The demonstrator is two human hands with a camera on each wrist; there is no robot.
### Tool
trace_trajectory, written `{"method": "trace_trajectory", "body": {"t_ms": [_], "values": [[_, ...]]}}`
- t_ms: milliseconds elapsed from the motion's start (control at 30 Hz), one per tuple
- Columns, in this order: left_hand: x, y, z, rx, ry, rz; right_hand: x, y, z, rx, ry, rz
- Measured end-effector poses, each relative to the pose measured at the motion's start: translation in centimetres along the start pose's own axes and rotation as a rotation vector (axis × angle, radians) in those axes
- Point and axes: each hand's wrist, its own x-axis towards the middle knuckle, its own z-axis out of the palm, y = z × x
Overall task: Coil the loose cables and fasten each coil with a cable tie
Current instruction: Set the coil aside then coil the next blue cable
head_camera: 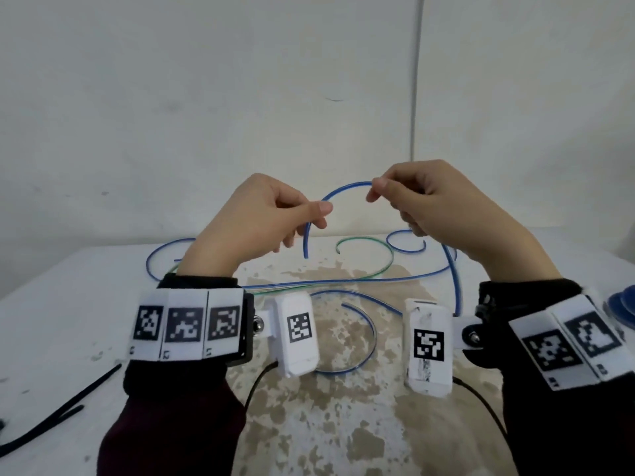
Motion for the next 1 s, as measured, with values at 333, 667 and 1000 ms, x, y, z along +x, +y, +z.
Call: {"method": "trace_trajectory", "body": {"t_ms": [333, 667, 1000], "values": [[0.5, 1.0, 1.8, -0.680, 0.204, 0.013, 0.2, -1.0, 2.1, 0.396, -0.061, 0.163], [0.2, 2.3, 3.3, -0.754, 0.149, 0.099, 0.8, -1.8, 4.0, 0.918, 0.136, 0.098], [0.3, 3.0, 4.5, -0.795, 0.235, 0.156, 1.3, -1.9, 3.4, 1.298, 0.084, 0.209]]}}
